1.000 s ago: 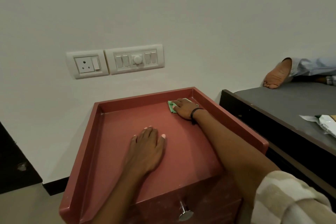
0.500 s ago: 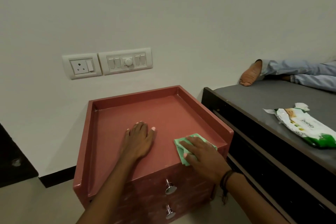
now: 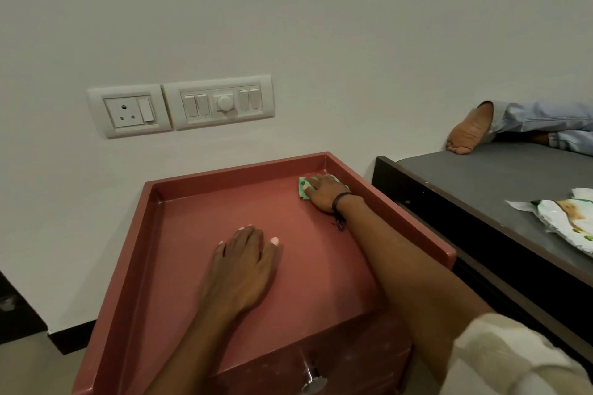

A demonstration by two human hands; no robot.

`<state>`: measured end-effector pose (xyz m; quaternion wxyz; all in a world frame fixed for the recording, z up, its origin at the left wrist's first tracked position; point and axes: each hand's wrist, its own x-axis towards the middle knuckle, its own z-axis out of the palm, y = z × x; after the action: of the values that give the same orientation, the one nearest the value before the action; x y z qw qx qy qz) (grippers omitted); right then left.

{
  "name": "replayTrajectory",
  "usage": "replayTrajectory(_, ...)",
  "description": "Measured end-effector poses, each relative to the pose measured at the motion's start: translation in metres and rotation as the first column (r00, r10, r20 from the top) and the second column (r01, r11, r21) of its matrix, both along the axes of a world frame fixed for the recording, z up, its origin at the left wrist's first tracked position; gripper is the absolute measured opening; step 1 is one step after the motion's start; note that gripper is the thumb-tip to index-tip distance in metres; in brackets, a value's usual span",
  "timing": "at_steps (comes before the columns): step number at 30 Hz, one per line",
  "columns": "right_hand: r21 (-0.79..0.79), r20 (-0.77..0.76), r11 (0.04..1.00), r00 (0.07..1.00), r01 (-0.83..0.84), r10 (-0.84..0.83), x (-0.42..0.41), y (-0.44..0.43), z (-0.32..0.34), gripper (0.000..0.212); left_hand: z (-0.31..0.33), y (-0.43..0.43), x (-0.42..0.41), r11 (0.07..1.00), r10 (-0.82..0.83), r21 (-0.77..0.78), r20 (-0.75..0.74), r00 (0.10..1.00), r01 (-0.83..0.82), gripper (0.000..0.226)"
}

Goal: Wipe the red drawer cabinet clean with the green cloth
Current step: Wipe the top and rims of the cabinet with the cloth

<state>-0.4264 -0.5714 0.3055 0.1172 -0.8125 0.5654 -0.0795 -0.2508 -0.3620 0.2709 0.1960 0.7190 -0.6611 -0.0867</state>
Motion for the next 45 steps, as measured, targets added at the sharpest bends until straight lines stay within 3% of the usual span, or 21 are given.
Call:
replayTrajectory(4,0.021,0.056,0.997,0.995,0.076,-0.077,0.008,-0.04,0.006,0.059,-0.002,0.0,0.002,1.0,0.001,-0.009,-0.001,1.0,-0.001,0.072)
replayTrajectory(10,-0.054,0.013,0.998,1.0,-0.025,0.026,0.004,-0.019,-0.007,0.051,0.003,0.0,-0.002,1.0,0.002,-0.017,-0.027,1.0,-0.003,0.065)
replayTrajectory(20,-0.065,-0.018,0.983,0.985,-0.173,0.172,-0.012,0.193,-0.01,0.051,0.026,0.019,-0.006,0.996,0.04,-0.066,-0.249,0.968,-0.058,0.048)
replayTrajectory(25,-0.135,0.036,0.966,0.973,-0.22,0.227,-0.02,0.266,-0.022,0.052,0.03,0.032,0.005,0.998,0.051,-0.026,-0.201,0.978,-0.058,0.044)
replayTrajectory(31,-0.077,0.013,0.977,0.98,-0.198,0.199,-0.008,0.212,-0.018,0.058,0.017,0.041,0.027,0.999,0.028,-0.023,-0.046,0.999,-0.029,0.05)
replayTrajectory(39,-0.025,0.0,0.992,0.993,-0.122,0.122,0.055,0.048,-0.001,0.06,0.0,0.027,0.032,0.986,0.043,-0.155,-0.124,0.991,-0.062,0.048)
replayTrajectory(45,0.011,0.026,0.996,0.996,-0.087,0.087,0.068,0.004,0.0,0.058,0.0,0.027,0.033,0.984,0.026,-0.171,-0.173,0.985,-0.056,0.056)
